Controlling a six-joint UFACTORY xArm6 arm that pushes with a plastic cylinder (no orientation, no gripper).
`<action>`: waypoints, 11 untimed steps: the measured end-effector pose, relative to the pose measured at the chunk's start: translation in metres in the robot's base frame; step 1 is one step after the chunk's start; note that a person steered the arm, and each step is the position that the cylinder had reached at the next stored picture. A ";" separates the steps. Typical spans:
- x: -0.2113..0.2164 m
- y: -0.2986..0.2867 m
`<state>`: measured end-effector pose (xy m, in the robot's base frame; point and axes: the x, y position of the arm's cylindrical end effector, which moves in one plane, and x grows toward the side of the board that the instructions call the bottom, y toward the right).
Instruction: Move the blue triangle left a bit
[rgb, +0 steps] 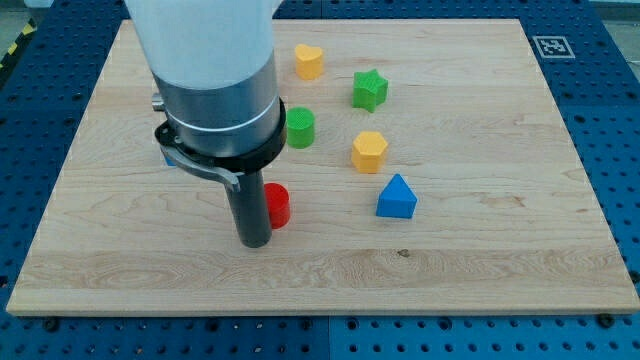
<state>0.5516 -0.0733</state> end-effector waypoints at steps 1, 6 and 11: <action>-0.004 0.000; 0.012 0.194; -0.034 0.159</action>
